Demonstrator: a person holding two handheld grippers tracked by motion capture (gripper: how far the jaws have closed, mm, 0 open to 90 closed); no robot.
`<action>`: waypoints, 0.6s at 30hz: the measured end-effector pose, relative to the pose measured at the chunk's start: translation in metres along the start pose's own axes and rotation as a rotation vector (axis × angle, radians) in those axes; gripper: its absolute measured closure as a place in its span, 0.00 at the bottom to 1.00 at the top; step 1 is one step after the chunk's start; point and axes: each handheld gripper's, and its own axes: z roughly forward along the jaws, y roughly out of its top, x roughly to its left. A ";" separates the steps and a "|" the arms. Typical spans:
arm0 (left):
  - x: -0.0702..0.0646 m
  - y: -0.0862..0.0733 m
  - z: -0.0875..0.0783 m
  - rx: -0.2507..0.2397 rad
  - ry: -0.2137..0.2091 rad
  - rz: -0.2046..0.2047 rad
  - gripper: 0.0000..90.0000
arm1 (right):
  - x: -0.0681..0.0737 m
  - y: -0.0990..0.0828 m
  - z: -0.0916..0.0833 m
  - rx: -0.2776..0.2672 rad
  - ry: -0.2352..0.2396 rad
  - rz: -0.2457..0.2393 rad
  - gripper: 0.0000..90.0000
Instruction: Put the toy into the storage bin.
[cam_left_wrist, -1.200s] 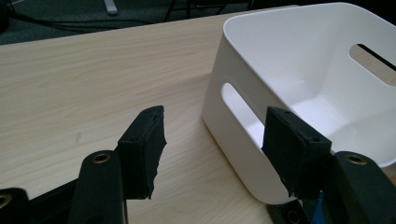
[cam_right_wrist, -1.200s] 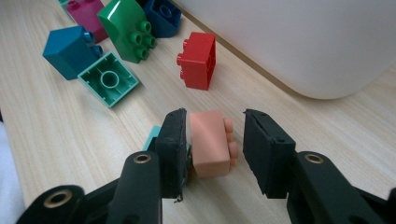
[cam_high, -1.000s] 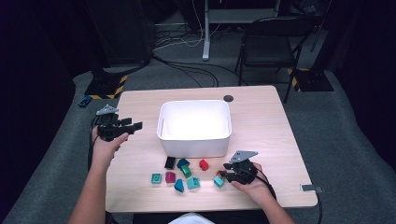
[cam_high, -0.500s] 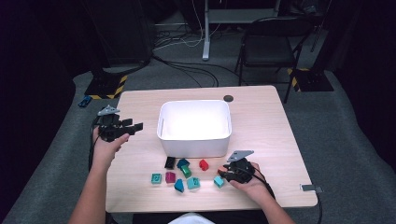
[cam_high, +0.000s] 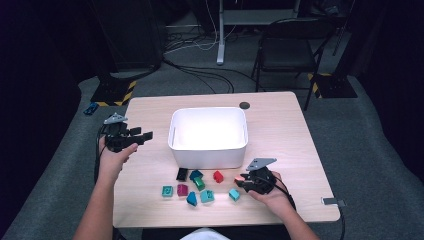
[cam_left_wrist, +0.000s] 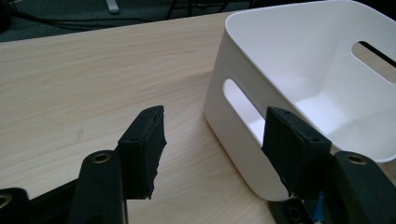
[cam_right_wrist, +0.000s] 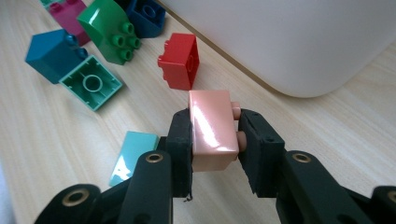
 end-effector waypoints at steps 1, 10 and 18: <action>0.000 0.000 0.000 -0.001 0.000 0.000 0.43 | 0.000 0.001 -0.002 0.000 0.006 -0.004 0.74; 0.001 -0.001 -0.001 0.003 0.000 -0.003 0.43 | 0.007 0.023 -0.023 0.010 0.038 -0.033 0.74; 0.000 -0.002 0.002 0.008 -0.003 -0.016 0.43 | 0.014 0.055 -0.051 -0.008 0.071 -0.066 0.74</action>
